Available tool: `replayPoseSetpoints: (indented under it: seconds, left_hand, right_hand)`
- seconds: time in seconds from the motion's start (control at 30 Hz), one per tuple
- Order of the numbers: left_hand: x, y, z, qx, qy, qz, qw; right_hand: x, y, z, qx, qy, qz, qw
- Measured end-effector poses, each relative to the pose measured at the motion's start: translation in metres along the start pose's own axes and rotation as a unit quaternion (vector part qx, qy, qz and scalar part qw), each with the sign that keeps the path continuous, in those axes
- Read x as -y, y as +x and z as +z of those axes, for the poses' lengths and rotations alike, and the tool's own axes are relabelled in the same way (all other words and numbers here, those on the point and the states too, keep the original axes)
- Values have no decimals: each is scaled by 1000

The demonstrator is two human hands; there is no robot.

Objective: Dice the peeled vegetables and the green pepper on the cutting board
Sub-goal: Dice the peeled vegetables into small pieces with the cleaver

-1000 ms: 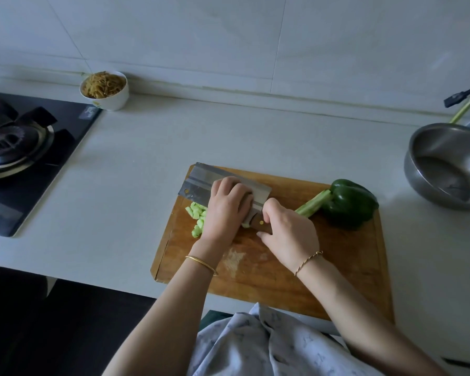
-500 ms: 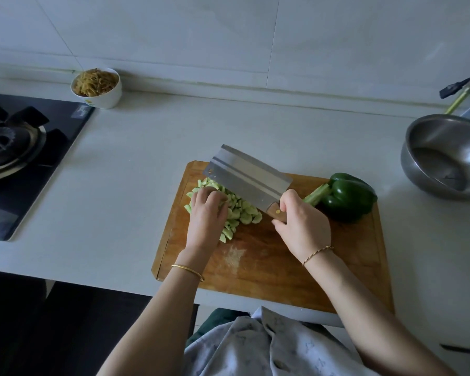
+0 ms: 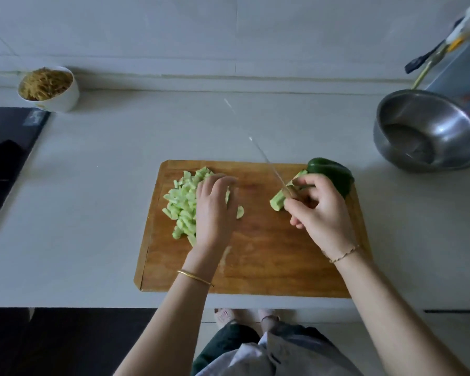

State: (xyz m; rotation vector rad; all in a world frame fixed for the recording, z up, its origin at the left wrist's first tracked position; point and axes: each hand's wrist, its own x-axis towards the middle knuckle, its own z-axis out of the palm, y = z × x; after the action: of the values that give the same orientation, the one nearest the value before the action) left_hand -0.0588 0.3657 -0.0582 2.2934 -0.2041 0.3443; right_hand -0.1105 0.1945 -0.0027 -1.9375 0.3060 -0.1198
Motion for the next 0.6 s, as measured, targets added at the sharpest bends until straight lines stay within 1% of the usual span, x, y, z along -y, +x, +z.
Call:
replayPoseSetpoints:
  seconds: [0.07, 0.13, 0.2, 0.3, 0.4, 0.47, 0.53, 0.6]
  left_hand:
    - [-13, 0, 19, 45, 9, 33, 998]
    - [-26, 1, 41, 121, 27, 35, 992]
    - [-38, 5, 61, 197, 61, 4, 978]
    - [-51, 12, 86, 255, 128, -47, 957]
    - [-61, 13, 100, 255, 181, -56, 948]
    - [-66, 13, 103, 244, 189, -71, 949]
    - [-70, 9, 102, 236, 162, -135, 949]
    - [-72, 3, 98, 221, 110, -232, 941]
  right_hand:
    - [0, -2, -17, -1, 56, 24, 998]
    - [-4, -1, -33, -7, 68, 31, 997]
    - [-8, 0, -48, -12, 83, 36, 996]
    - [-16, 2, -67, -7, 98, 45, 994]
    - [-23, 5, -82, 8, 109, 50, 993]
    - [-26, 8, -89, 20, 113, 50, 992]
    - [-29, 12, -95, 39, 108, 40, 993]
    - [-32, 16, -97, 60, 88, 20, 994]
